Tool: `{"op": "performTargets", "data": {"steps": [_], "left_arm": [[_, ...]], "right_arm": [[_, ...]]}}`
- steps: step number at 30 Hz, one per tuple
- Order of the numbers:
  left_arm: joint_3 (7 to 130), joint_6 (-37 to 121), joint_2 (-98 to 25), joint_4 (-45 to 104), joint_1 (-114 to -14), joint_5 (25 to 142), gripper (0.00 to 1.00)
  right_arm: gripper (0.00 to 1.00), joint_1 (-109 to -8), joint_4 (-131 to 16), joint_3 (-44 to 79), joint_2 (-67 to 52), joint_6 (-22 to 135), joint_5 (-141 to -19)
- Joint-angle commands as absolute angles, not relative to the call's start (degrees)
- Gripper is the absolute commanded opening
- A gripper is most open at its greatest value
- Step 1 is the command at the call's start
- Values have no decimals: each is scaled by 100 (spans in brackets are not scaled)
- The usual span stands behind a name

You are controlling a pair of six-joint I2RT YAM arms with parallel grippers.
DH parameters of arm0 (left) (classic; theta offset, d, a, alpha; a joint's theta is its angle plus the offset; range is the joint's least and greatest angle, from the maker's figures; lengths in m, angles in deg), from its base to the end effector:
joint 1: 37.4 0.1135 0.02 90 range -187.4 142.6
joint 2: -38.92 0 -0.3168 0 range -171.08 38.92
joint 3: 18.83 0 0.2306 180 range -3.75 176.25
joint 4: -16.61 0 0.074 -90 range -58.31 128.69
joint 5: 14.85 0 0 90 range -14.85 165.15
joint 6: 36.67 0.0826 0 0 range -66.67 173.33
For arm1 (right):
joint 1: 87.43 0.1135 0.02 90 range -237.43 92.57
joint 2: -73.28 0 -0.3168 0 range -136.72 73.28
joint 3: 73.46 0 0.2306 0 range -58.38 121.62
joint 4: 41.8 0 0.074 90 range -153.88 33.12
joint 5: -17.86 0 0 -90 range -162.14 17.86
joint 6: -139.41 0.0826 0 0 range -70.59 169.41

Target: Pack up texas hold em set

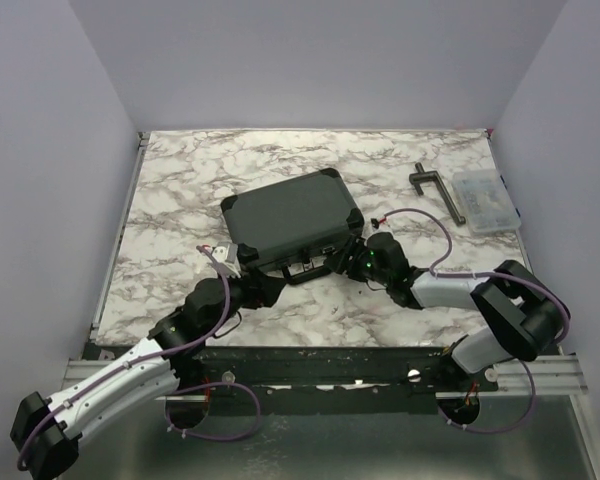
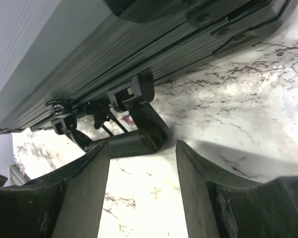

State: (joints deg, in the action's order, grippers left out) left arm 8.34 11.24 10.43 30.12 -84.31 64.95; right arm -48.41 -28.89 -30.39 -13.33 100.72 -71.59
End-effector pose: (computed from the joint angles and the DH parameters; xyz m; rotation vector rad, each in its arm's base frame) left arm 0.0942 -0.0793 0.2196 -0.0511 1.9273 -0.9152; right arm 0.2360 0.1903 0.1911 0.2468 2.2344 0.9011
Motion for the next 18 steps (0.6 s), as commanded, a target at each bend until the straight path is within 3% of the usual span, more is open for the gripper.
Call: {"op": "performTargets", "data": {"steps": [1,7,18], "left_arm": [[1206,1505,721,3159,-8458,6256,75],[1736,1838,337,3580,-8436,6100,75],[1736,1688,198,4025,-8418,6676,69]], "right_arm": [[59,-4811,-3282,-3191,-980,9815,-7386],[58,-4810,-3135,-3453,-481,9350,-7645],[59,-4806,-2007,-3122,-1537,8575,-7258]]}}
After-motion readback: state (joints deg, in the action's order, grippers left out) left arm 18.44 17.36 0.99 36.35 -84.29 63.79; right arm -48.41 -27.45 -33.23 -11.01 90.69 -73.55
